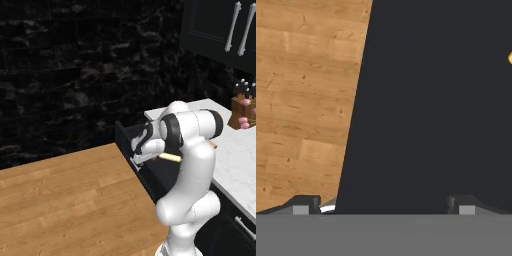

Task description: Pick the rolling pin from the drawer and place it on the counter.

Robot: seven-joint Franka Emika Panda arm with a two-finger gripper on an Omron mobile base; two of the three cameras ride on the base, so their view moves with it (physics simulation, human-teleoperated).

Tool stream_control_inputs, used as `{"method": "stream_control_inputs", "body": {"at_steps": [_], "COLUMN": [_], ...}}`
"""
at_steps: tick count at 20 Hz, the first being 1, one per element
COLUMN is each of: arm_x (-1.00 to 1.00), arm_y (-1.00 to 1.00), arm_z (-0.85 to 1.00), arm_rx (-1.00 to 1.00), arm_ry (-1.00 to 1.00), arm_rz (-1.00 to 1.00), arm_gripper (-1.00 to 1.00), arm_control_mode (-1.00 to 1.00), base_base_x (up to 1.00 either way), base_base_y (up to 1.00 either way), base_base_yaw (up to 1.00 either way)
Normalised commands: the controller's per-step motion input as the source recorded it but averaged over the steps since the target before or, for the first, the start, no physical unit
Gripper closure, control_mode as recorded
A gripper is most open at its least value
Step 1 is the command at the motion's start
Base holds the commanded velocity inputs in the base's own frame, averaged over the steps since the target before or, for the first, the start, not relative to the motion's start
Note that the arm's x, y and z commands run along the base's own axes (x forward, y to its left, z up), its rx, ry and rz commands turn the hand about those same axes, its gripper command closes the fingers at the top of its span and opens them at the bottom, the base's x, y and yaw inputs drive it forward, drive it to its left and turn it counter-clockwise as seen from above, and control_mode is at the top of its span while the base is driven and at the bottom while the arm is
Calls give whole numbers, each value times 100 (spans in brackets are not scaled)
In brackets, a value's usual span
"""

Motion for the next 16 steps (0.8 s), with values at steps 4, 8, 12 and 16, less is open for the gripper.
{"method": "stream_control_inputs", "body": {"at_steps": [4, 8, 12, 16], "arm_x": [29, -28, -77, -42], "arm_y": [7, 39, 88, 57], "arm_z": [-57, -58, -30, -38], "arm_rx": [0, 2, 3, 7], "arm_ry": [8, 3, -4, 0], "arm_rz": [-3, -1, 0, -12], "arm_gripper": [-100, -100, -100, -100], "arm_control_mode": [-100, -100, -100, -100], "base_base_x": [0, 0, 0, 0], "base_base_y": [0, 0, 0, 0], "base_base_yaw": [0, 0, 0, 0]}}
